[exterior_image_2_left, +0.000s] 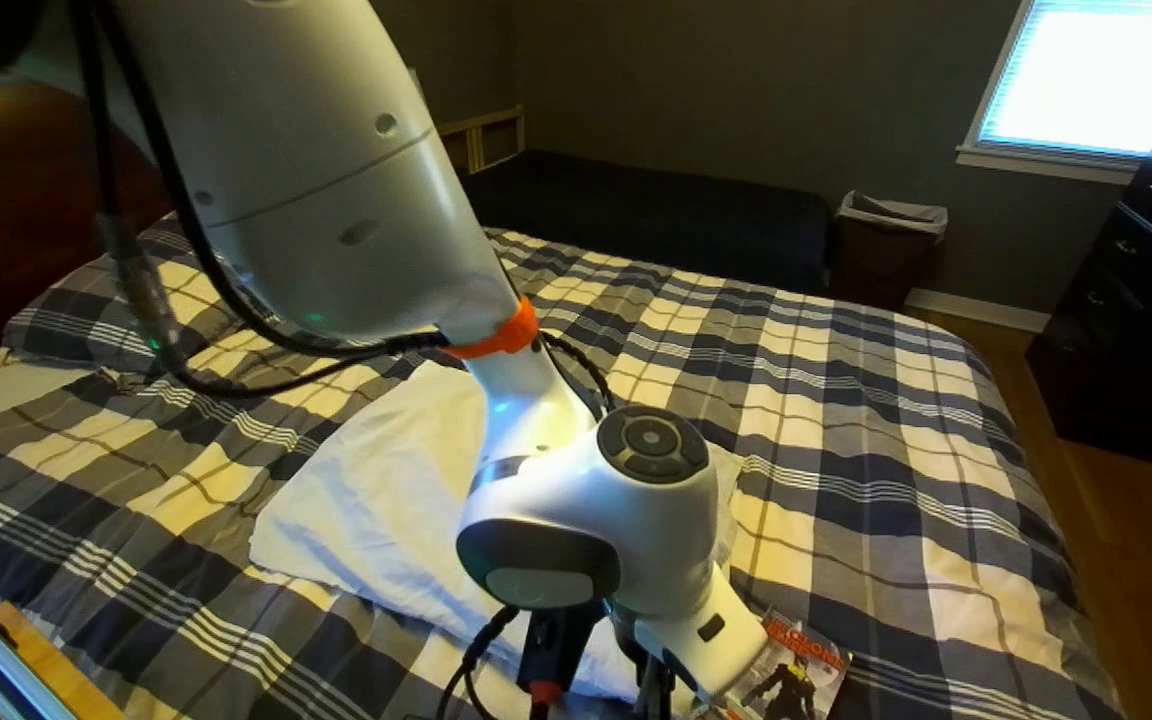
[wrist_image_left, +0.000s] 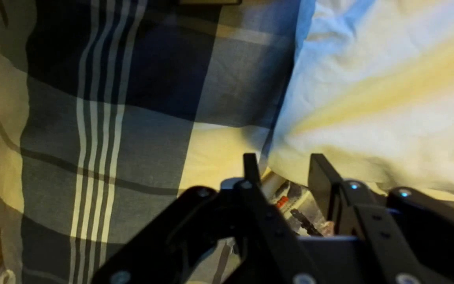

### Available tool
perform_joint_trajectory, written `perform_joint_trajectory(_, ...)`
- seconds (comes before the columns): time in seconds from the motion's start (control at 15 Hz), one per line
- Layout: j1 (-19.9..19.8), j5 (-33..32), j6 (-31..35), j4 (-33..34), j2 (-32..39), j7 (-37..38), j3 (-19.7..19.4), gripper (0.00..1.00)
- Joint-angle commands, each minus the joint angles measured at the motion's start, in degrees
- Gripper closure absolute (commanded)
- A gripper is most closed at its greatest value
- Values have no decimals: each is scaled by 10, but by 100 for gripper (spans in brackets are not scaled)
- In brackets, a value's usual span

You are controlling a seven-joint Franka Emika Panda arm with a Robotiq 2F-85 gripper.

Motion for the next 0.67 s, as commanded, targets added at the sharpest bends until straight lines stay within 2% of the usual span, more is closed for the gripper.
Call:
perform_joint_trajectory(0.0, 15, -18, 15, -108, -137, -41, -12, 29)
perform_joint_trajectory(0.13, 11, -35, 12, -145, -191, -79, -4, 14)
perform_joint_trajectory(0.2, 38, -64, -4, -160, -224, -84, -30, 7)
perform_joint_trajectory(0.27, 47, -85, -4, -175, -249, -97, -34, 1)
perform_joint_trajectory(0.4, 68, -145, -14, -195, -289, -97, -46, 0)
perform_joint_trajectory(0.47, 55, -188, -18, -204, -308, -83, -26, 0)
perform_joint_trajectory(0.6, 53, -264, -46, -208, -341, -69, -10, 0)
